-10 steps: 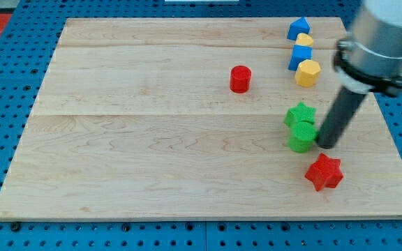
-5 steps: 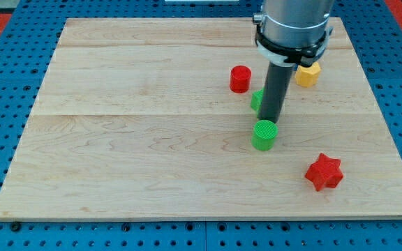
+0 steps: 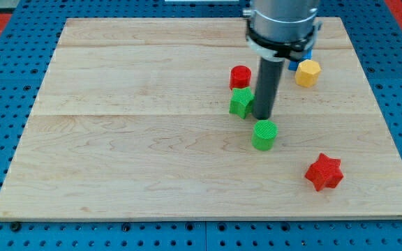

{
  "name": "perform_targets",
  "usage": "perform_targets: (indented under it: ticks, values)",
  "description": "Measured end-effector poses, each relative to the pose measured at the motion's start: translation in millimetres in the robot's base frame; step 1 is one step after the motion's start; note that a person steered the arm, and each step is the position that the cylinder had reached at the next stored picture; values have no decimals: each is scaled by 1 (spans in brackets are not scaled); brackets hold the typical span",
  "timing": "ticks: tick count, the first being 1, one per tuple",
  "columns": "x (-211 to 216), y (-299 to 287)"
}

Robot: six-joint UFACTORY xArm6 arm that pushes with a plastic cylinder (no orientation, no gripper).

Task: Push the green and red blocks to the left

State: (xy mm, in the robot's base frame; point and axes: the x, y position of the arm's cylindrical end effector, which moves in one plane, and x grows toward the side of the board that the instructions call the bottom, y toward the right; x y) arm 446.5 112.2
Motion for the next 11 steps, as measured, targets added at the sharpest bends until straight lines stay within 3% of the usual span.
perform_targets:
  ticks: [1,2,4,6,7,8,9,10,11]
  values:
    - [6,107]
    - [41,108]
    - [66,33]
    - [47,-21]
    - [49,12]
    - [53,106]
    - [110,155]
    - [139,97]
    - [108,48]
